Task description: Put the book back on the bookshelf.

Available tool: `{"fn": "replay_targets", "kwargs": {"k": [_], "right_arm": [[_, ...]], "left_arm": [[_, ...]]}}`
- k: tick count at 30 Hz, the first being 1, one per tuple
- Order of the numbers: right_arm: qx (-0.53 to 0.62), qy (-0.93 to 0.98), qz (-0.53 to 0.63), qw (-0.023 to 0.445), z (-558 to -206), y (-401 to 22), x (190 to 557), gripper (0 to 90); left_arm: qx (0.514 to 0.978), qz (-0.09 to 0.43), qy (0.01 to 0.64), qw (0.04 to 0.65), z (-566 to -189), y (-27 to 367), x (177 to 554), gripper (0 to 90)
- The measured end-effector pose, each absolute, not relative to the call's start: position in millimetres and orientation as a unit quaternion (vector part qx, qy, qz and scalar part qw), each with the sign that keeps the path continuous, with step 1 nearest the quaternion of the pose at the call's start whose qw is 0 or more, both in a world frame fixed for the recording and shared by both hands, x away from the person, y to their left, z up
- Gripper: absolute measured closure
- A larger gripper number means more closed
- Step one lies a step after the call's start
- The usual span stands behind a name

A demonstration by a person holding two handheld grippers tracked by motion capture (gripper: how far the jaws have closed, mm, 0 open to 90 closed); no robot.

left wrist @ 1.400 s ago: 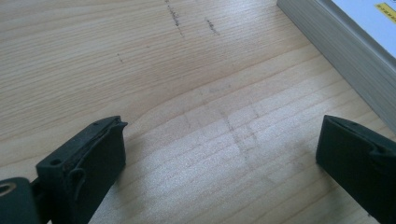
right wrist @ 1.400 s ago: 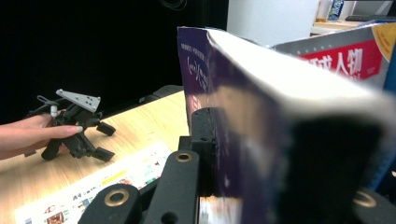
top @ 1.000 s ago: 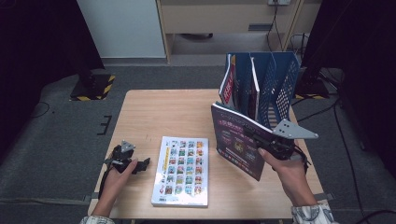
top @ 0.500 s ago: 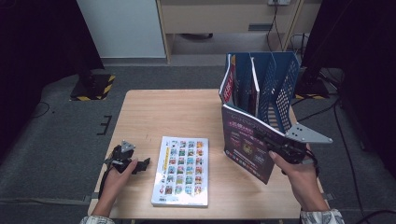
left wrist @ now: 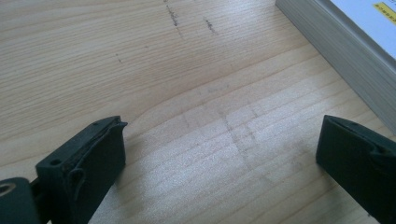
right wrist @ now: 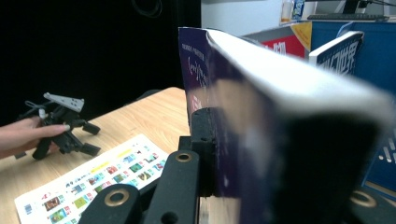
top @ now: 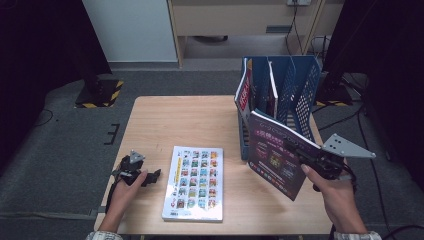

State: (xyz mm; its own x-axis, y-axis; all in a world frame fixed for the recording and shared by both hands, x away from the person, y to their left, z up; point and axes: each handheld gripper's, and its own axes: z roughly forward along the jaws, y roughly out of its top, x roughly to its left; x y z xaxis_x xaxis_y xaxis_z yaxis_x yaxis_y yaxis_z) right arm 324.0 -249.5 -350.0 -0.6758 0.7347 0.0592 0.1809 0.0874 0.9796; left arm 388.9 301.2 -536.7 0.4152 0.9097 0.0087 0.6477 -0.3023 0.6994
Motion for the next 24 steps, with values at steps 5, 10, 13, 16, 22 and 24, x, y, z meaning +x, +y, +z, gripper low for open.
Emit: {"fn": "replay_targets", "kwargs": {"k": [5,10,13,16,22,24], "right_arm": [[0.327,0.691,0.6,0.234,-337.9,-253.3,321.7,84.1],[0.329,0.682,0.608,0.238,-320.2,-258.6,322.8,84.1],[0.336,0.676,0.61,0.242,-310.8,-262.4,325.5,84.1],[0.343,0.672,0.607,0.25,-302.4,-265.5,328.8,84.1],[0.364,0.667,0.591,0.269,-293.9,-276.0,332.5,84.1],[0.369,0.667,0.587,0.273,-292.8,-279.1,332.2,84.1]], "left_arm": [[0.78,0.208,0.499,0.315,-536.7,301.1,388.9,0.6],[0.78,0.208,0.499,0.315,-536.7,301.1,388.9,0.5],[0.78,0.208,0.5,0.315,-536.7,301.1,388.9,0.5],[0.78,0.208,0.5,0.315,-536.7,301.1,388.9,0.5],[0.78,0.208,0.499,0.315,-536.7,301.1,388.9,0.5],[0.78,0.208,0.5,0.315,-536.7,301.1,388.9,0.5]]}}
